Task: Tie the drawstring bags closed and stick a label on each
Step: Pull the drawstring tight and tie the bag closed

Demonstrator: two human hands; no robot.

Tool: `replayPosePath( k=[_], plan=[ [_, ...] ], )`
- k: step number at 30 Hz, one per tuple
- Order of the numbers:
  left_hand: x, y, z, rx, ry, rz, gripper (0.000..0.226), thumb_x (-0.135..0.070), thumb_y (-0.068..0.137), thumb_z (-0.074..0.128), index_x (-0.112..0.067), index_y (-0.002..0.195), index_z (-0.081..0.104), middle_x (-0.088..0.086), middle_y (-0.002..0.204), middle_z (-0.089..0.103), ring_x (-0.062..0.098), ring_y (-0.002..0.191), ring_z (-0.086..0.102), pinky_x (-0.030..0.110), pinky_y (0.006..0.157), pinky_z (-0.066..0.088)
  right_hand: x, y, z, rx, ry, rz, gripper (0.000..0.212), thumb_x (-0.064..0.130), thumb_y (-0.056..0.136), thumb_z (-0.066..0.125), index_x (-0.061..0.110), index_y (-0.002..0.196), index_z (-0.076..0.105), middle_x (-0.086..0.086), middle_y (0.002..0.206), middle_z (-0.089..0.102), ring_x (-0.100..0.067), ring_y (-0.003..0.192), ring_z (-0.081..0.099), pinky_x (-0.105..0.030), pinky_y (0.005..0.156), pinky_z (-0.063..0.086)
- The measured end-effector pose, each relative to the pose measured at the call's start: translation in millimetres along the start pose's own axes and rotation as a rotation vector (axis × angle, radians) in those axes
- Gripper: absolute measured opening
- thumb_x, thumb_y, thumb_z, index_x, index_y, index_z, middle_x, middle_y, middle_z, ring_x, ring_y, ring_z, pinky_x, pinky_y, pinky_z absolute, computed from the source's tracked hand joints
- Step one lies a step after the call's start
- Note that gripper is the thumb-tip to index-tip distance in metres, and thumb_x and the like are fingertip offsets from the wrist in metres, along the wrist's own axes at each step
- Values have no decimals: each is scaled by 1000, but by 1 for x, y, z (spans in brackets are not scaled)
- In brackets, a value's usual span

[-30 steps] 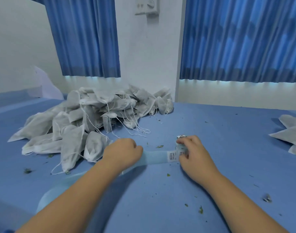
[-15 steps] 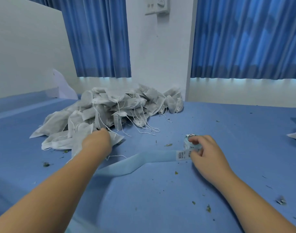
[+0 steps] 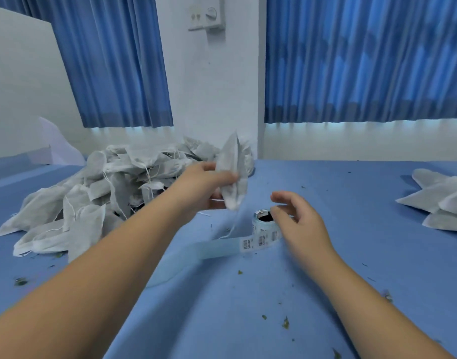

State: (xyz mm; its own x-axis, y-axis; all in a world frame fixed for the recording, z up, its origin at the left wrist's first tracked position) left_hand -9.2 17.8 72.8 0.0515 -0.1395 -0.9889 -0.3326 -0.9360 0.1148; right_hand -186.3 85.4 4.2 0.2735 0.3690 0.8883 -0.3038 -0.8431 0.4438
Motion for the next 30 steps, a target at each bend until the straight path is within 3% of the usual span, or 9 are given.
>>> replayPosePath(
  k=[4, 6, 9, 16, 19, 22, 24, 26, 30],
  plan=[
    [-8, 7, 59, 99, -164, 57, 33, -12, 89, 70, -2, 119, 58, 12, 96, 74, 24, 75, 74, 31, 64, 58, 10, 5, -20, 100, 261, 74, 20, 28, 95, 56, 24, 113, 63, 3, 112, 70, -12, 101, 68, -31, 89, 52],
    [-8, 12, 86, 157, -268, 41, 31, -10, 91, 68, 5, 117, 60, 18, 102, 72, 27, 78, 72, 32, 67, 58, 11, 8, -37, 171, 370, 146, 37, 42, 86, 55, 17, 111, 65, -4, 103, 74, -21, 92, 71, -30, 79, 55],
    [1, 19, 124, 217, -467, -52, 11, -5, 93, 62, 4, 96, 66, 16, 86, 70, 23, 70, 71, 30, 64, 60, 1, 8, -64, 282, 338, 301, 59, 53, 74, 56, 5, 106, 65, -14, 88, 72, -27, 74, 70, -31, 68, 56],
    [49, 29, 185, 214, -458, -124, 13, -11, 96, 60, -3, 87, 66, 10, 73, 70, 20, 61, 69, 28, 62, 59, -30, 5, -114, 234, 370, 449, 35, 34, 80, 59, 2, 91, 65, -13, 70, 64, -21, 53, 59, -26, 52, 50],
    [68, 31, 196, 167, -466, -159, 16, -14, 97, 60, -2, 87, 64, 13, 74, 68, 22, 60, 67, 26, 57, 57, -36, 2, -121, 285, 233, 554, 26, 30, 92, 57, 6, 83, 62, -5, 51, 46, -13, 38, 31, -20, 40, 30],
    [87, 31, 195, 58, -308, -164, 39, -22, 97, 59, 1, 128, 51, 22, 109, 65, 23, 76, 64, 26, 59, 56, -40, -1, -125, 331, 86, 605, 28, 25, 97, 52, 7, 77, 59, 3, 47, 25, -9, 40, 14, -17, 38, 15],
    [97, 31, 187, -47, -76, -128, 60, -29, 96, 60, -10, 146, 35, 14, 125, 61, 24, 95, 67, 37, 81, 58, -39, 0, -128, 328, 49, 583, 25, 24, 97, 53, 9, 77, 60, 4, 49, 22, -9, 41, 13, -17, 39, 13],
    [92, 31, 182, -97, 169, 15, 60, -33, 95, 59, -19, 148, 35, 3, 133, 54, 22, 111, 62, 40, 101, 47, -37, 2, -130, 330, 19, 545, 22, 22, 95, 55, 11, 77, 62, 5, 51, 22, -10, 44, 13, -20, 41, 12],
    [69, 19, 186, -78, 387, 400, 38, -30, 96, 58, -23, 133, 56, -7, 128, 53, 7, 116, 54, 28, 102, 41, -31, 1, -128, 351, 39, 453, 20, 16, 93, 54, 15, 76, 65, 4, 55, 21, -13, 49, 12, -24, 46, 11]
  ],
)
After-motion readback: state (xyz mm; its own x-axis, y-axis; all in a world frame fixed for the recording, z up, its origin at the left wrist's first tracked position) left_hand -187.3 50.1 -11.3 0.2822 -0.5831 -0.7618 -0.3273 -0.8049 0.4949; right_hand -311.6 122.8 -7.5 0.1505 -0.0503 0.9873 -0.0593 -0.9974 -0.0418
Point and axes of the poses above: each hand's wrist, its own y-axis towards the middle knuckle, its own z-axis out of the palm, x = y × z, the point moved 5 cm from there along y, towards the middle knuckle
